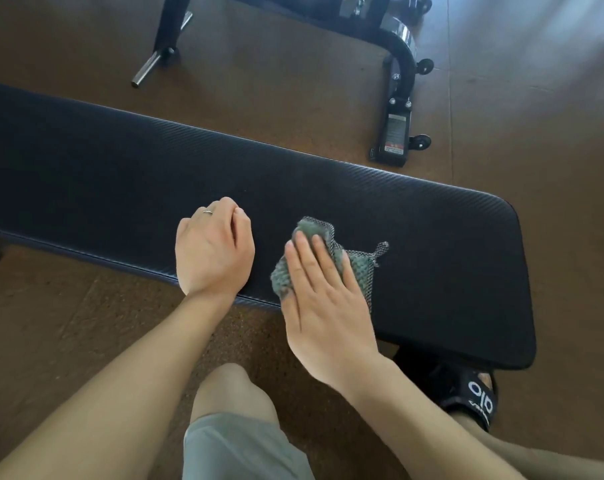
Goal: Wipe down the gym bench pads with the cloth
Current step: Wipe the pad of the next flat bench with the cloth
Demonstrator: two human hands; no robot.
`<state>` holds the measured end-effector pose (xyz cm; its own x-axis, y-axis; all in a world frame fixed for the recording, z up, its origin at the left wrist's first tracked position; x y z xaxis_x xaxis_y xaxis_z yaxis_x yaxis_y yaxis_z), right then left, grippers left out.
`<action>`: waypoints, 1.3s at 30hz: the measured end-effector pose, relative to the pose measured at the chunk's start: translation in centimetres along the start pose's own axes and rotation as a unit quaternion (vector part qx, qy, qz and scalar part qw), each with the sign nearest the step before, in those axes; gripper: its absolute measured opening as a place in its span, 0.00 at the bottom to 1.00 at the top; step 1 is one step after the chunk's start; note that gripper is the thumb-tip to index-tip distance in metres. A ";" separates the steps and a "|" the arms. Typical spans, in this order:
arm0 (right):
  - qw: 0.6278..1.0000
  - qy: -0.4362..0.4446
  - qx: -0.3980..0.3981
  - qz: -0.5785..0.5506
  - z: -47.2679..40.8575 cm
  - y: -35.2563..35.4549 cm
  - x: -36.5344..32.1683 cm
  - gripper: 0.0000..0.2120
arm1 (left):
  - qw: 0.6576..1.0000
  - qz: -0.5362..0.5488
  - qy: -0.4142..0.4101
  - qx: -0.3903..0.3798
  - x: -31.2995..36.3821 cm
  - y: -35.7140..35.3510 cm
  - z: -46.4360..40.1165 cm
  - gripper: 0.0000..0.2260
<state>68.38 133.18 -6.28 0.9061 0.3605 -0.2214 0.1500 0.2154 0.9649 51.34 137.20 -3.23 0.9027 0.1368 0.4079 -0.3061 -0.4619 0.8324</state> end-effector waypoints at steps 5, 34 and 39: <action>0.996 0.069 0.017 0.054 2.7 0.7 3.5 0.29 | 1.000 0.017 -0.005 -0.007 -0.1 0.0 0.1 0.14; 0.959 0.215 0.003 0.185 1.4 1.2 3.8 0.33 | 1.000 0.021 -0.004 -0.009 -0.2 -0.1 0.1 0.16; 0.972 0.214 -0.005 0.096 -2.8 0.6 -0.9 0.33 | 1.000 0.022 0.006 -0.001 -0.4 0.0 0.3 0.15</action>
<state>66.55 135.54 -5.85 0.6698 0.7384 -0.0784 -0.0105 0.1149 0.9933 51.09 136.85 -3.45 0.8850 0.1267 0.4480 -0.3457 -0.4656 0.8147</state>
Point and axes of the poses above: each hand's wrist, its own z-axis away from the middle knuckle, its own y-axis out of the back of the hand, x = y × z, the point moved 8 cm from there along -z, towards the middle knuckle, and after that the axes turned 8 degrees about -y, right-handed, at the moved point
